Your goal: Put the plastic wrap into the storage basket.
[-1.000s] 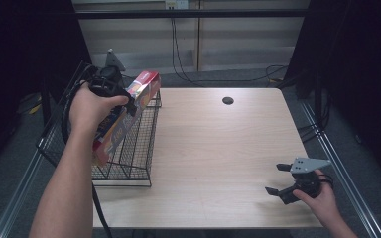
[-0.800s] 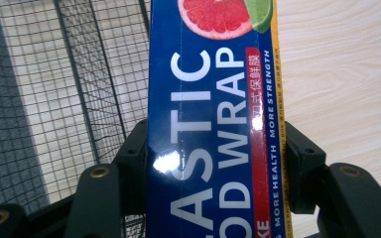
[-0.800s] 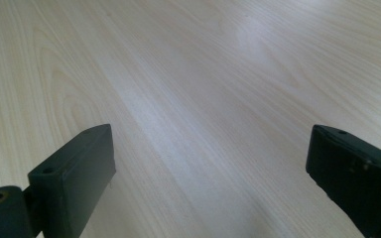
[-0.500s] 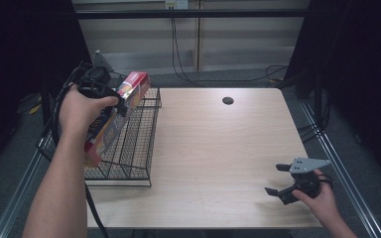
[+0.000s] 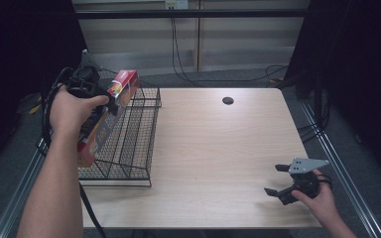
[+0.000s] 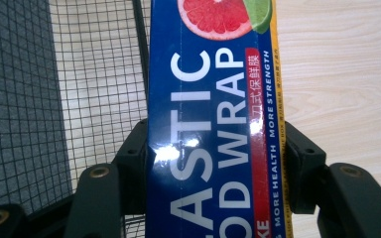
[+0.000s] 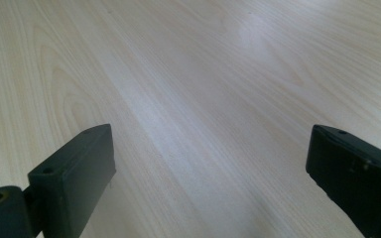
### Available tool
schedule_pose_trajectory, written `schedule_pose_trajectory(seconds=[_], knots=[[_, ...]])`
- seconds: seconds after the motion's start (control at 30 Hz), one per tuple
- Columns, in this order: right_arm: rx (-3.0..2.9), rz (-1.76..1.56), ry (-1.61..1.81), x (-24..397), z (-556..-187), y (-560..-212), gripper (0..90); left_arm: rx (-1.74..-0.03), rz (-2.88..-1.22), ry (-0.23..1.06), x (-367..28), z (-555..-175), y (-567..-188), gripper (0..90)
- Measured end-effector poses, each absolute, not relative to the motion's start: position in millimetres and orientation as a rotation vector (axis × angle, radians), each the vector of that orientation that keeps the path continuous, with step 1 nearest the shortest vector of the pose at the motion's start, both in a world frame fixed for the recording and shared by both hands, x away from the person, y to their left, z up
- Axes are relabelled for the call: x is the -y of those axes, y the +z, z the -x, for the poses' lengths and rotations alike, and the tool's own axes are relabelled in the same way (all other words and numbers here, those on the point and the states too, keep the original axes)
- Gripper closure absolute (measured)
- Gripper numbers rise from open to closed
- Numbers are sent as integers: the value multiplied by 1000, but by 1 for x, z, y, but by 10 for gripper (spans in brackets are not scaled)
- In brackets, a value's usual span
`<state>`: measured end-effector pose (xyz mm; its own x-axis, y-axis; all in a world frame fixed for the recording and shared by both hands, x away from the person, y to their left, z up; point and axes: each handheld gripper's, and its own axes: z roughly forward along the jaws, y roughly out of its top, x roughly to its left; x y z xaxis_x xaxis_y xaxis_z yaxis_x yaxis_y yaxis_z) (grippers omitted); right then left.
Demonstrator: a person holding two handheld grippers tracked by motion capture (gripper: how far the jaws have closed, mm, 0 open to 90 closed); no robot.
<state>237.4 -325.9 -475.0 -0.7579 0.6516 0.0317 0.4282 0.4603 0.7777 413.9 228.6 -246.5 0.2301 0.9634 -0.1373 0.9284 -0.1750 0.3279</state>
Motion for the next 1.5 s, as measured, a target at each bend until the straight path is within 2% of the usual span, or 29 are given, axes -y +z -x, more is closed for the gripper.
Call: schedule_pose_trajectory(seconds=[0.93,1.5], knots=[[-2435,-927,1186,325,-237,-475,48,-1846,-2068,181,-260,-406,-240,427],[-2432,-932,1183,325,-238,-475,47,-1938,-2015,198,-272,-409,-262,423]])
